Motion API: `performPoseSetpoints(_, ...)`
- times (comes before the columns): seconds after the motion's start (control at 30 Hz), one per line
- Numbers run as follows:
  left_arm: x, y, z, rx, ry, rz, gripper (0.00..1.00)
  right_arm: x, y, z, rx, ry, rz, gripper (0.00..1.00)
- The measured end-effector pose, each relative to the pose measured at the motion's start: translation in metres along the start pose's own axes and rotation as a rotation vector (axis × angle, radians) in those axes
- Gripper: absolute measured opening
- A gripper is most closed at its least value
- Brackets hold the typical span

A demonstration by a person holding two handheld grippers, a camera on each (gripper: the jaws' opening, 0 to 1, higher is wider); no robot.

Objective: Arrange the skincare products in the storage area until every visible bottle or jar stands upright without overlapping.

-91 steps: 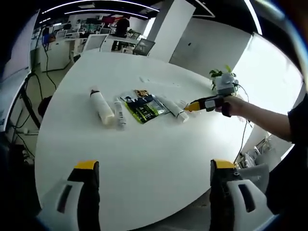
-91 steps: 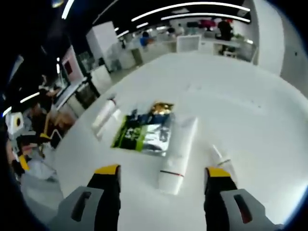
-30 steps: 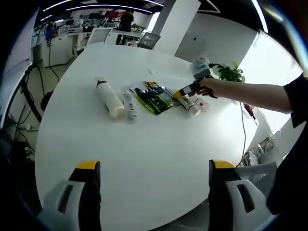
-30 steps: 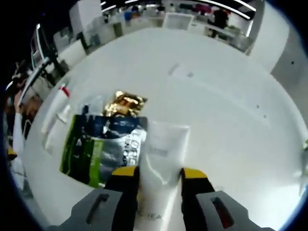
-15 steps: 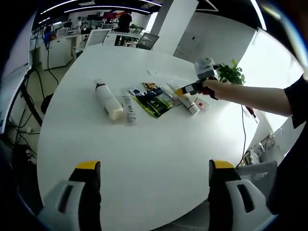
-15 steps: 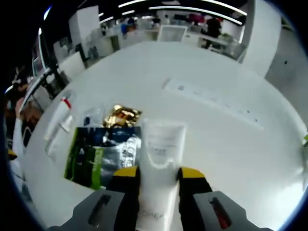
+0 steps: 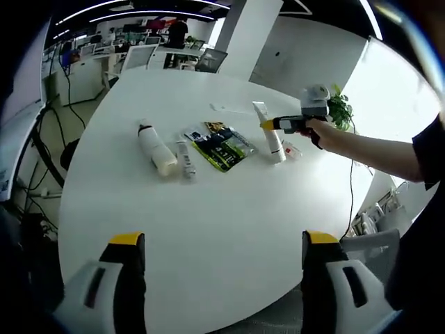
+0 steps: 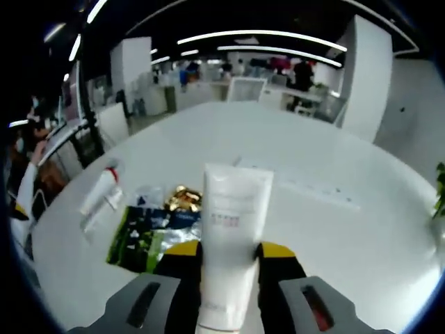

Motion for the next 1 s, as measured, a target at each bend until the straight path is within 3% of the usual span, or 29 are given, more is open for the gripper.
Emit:
performPoseSetpoints(0.47,0.019,0.0,0.009,0.013,0.045,-0.034,0.88,-0.02,-0.041,0.041,0.159,-0.078,0.089,0.23)
performPoseSetpoints(0.67,0.028,-0.006,0.019,0.043,0.057,-0.052,0.88,-0.046,-0.079,0.063,0.24,-0.153,0.135,0.23)
performPoseSetpoints(1.0,0.042,-0.015,0.025,0.082,0.055,-0.077,0.88,-0.072,-0.139,0.08,0.345,-0.173,0.157,0.23)
Point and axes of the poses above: the point that each gripper's makers call its tool centre point, and the gripper's own axes: y roughly forward along the fingers, x roughly to its right, z roughly out of its top, the point moved 2 cm from there along -y, roughly backward along the fingers, and after that the axes turned 1 degree about x, right-handed, at the moved point
